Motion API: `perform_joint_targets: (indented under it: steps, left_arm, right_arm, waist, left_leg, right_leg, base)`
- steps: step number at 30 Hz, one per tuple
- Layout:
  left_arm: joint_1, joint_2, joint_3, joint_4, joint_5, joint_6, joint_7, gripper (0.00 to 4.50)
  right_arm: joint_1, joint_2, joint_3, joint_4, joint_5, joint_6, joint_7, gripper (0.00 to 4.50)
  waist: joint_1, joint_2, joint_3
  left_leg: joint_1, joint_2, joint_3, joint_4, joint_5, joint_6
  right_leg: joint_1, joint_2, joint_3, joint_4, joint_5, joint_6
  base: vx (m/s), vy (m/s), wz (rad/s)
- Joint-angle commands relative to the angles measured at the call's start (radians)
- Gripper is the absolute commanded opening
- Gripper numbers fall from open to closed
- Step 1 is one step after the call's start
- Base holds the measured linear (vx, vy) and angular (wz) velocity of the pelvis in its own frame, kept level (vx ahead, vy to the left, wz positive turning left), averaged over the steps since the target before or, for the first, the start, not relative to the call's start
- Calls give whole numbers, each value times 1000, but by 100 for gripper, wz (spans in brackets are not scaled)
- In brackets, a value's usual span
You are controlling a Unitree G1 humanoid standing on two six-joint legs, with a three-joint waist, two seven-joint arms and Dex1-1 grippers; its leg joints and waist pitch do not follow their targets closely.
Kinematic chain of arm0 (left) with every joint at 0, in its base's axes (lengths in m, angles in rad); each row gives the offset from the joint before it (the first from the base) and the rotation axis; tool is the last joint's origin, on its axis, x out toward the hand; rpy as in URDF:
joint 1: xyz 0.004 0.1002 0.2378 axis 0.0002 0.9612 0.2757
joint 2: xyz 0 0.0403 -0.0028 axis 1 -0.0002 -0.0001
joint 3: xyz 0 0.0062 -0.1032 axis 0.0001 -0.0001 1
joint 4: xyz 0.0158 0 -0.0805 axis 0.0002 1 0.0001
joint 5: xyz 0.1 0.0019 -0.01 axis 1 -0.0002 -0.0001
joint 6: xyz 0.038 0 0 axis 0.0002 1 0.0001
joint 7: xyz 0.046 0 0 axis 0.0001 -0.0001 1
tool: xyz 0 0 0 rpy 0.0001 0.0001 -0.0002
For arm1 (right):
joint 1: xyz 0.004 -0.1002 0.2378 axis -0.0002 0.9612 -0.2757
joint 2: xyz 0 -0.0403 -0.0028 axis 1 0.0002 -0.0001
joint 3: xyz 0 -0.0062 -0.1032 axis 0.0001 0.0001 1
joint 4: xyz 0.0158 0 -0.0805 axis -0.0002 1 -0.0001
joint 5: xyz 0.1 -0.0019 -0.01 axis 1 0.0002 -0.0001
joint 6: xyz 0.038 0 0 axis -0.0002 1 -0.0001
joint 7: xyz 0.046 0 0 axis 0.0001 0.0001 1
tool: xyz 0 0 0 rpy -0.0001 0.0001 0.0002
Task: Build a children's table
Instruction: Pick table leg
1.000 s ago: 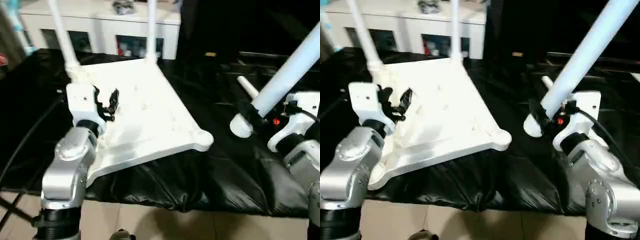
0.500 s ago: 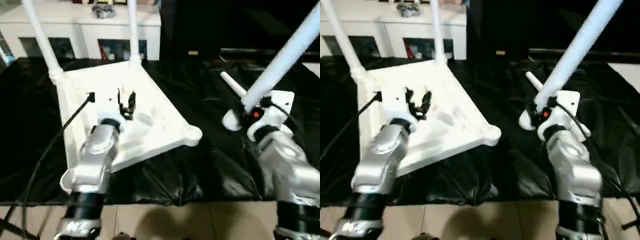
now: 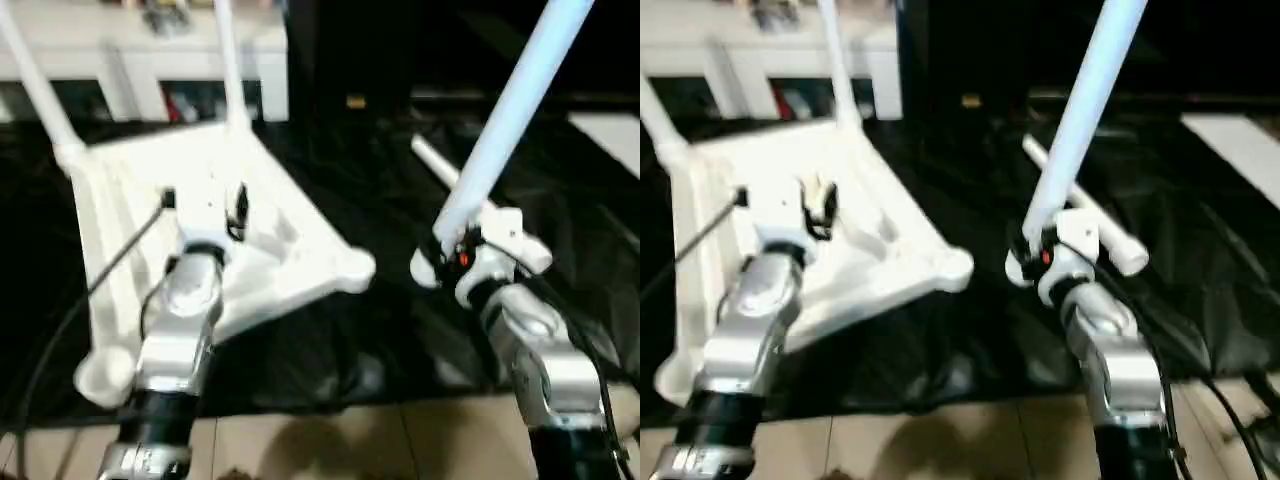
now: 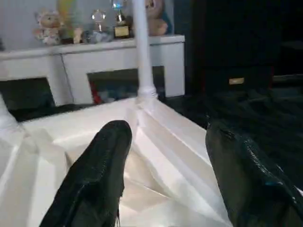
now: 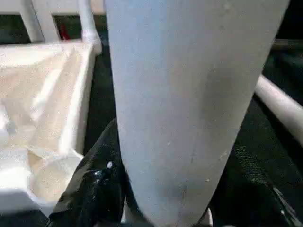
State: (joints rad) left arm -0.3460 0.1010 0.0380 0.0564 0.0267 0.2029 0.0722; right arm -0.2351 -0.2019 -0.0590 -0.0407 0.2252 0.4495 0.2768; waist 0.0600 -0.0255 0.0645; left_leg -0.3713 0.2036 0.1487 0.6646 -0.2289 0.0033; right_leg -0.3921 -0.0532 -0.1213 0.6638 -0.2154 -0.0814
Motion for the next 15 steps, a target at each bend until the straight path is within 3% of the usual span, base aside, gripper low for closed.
perform_joint_targets:
  steps: [1,2,3,4,5,6,7,8,9,10,11,12,13,14,15]
  left_arm:
    - [20,-1,-9,-26,10,13,8,291]
    - [32,-4,1,-40,-3,28,3,291]
    - [38,-3,3,-46,-3,33,3,291]
    - [46,-2,5,-51,-6,36,0,291]
    - [62,3,7,-65,-7,33,-8,291]
    - [64,3,7,-66,-8,33,-10,291]
    - [69,5,7,-73,-9,32,-13,291]
    - [73,6,7,-82,-10,32,-16,291]
    - [79,5,8,-101,-16,35,-23,291]
    - [81,9,3,-115,-11,51,-28,291]
    - [80,15,-8,-115,7,70,-25,291]
    - [80,17,-11,-113,11,72,-24,291]
    - [80,17,-11,-113,11,72,-24,291]
    - [78,13,-9,-106,5,86,-25,291]
    - [78,9,-6,-103,-4,84,-27,291]
  right_arm:
    - [6,-21,-2,-31,8,36,24,189]
    - [12,-34,4,-38,3,39,35,189]
    - [14,-38,5,-41,2,39,39,189]
    - [15,-42,3,-45,4,40,42,189]
    - [16,-47,-1,-52,8,34,52,189]
    - [16,-48,-1,-52,9,33,53,189]
    - [15,-50,0,-53,10,35,58,189]
    - [14,-53,3,-54,11,37,64,189]
    - [12,-58,15,-58,12,38,74,189]
    - [9,-61,33,-62,10,38,84,189]
    - [5,-57,48,-63,7,40,83,189]
    - [3,-54,50,-62,6,41,80,189]
    - [3,-54,50,-62,6,41,80,189]
    - [0,-47,62,-62,7,41,85,189]
    - [-1,-44,68,-63,5,40,88,189]
  waist:
    - [28,-43,-81]
    - [35,-34,-83]
    - [38,-26,-84]
    - [38,-26,-84]
    - [47,28,-96]
    - [32,30,-95]
    - [20,28,-106]
    - [24,6,-86]
    - [24,-16,-80]
    - [32,-25,-77]
    - [60,-33,-67]
    - [62,-34,-59]
    - [62,-34,-55]
    - [57,-34,-52]
    - [55,-31,-49]
  left_leg:
    - [-66,-96,24,125,-159,111]
    - [-82,-92,2,106,-140,90]
    - [-81,-93,-12,61,-93,106]
    - [-81,-93,-12,61,-93,106]
    - [-22,12,-72,-48,46,181]
    - [-13,115,-139,-70,89,257]
    - [60,217,-178,-79,186,367]
    - [52,124,-113,-63,257,356]
    - [30,60,-77,-46,202,312]
    - [8,0,-50,-29,132,253]
    - [-16,-7,-40,-51,-20,101]
    - [-6,-4,-37,-59,-75,61]
    - [13,-4,-31,-75,-154,16]
    - [19,-2,-28,-91,-192,-5]
    - [25,1,-29,-97,-216,-12]
  right_leg:
    - [86,-130,100,-173,-250,-355]
    - [108,-149,114,-160,-197,-252]
    - [114,-142,98,-171,-164,-80]
    - [114,-142,98,-171,-164,-80]
    - [79,-107,43,-187,-127,165]
    - [58,-99,32,-130,-95,218]
    - [-24,-124,72,-7,-54,185]
    - [-71,-110,108,-6,9,86]
    - [-53,-111,121,-44,42,43]
    - [-26,-130,136,-81,23,2]
    - [19,-159,142,-110,-204,-49]
    - [15,-150,137,-122,-317,-41]
    - [10,-134,127,-136,-482,-14]
    - [7,-118,117,-148,-556,10]
    - [4,-114,113,-154,-579,18]
  base:
    - [38,-202,-4]
    - [38,-202,-4]
    - [8,-163,-4]
    - [-26,-140,3]
    - [-26,-140,3]
    - [-9,-133,-1]
    - [7,-107,1]
    - [7,-107,1]
    - [-21,-77,18]
    - [-60,-93,11]
    - [-60,-93,11]
    - [-85,-123,3]
    - [-67,-111,8]
    - [-67,-111,8]
    - [-64,-77,9]
